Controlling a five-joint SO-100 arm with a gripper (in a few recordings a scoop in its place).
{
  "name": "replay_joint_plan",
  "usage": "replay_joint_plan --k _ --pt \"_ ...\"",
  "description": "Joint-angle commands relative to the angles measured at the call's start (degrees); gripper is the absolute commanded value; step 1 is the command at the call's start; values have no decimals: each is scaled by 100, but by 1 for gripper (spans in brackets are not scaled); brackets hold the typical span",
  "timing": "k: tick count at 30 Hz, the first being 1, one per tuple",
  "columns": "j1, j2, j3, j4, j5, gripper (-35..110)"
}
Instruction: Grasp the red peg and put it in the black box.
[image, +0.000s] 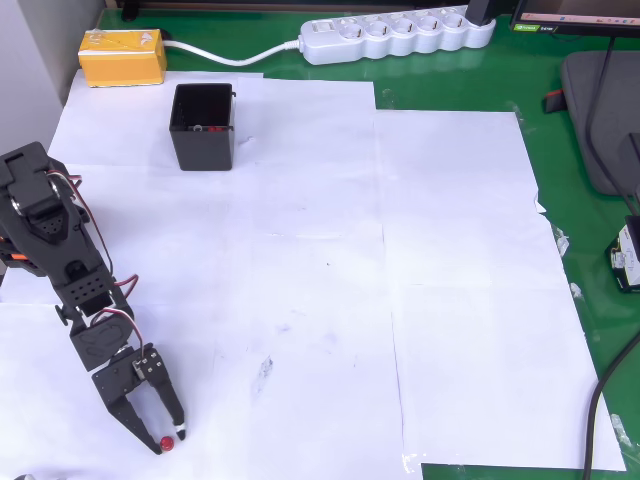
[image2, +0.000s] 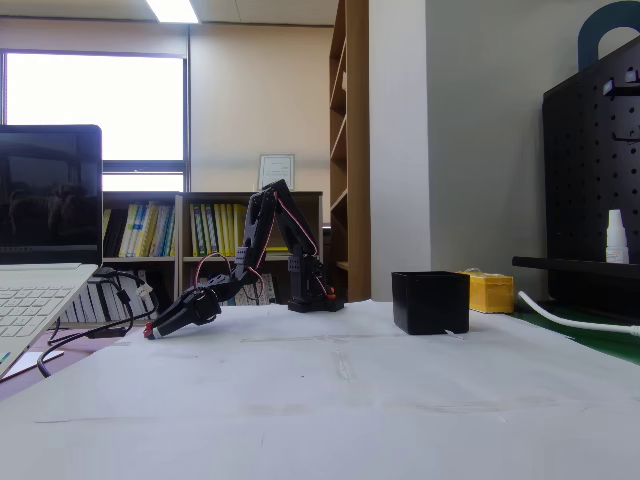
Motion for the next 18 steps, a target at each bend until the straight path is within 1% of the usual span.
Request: replay_joint_plan --k 1,8,13,15,18 --pt "141 -53 -123 -18 -88 0" --pt "114 -123 -114 -18 -246 0" --pt "-211 -729 -334 97 -79 0" --pt "-352 -1055 -229 562 -70 -1" --pt "-483 -1529 149 1705 -185 -1"
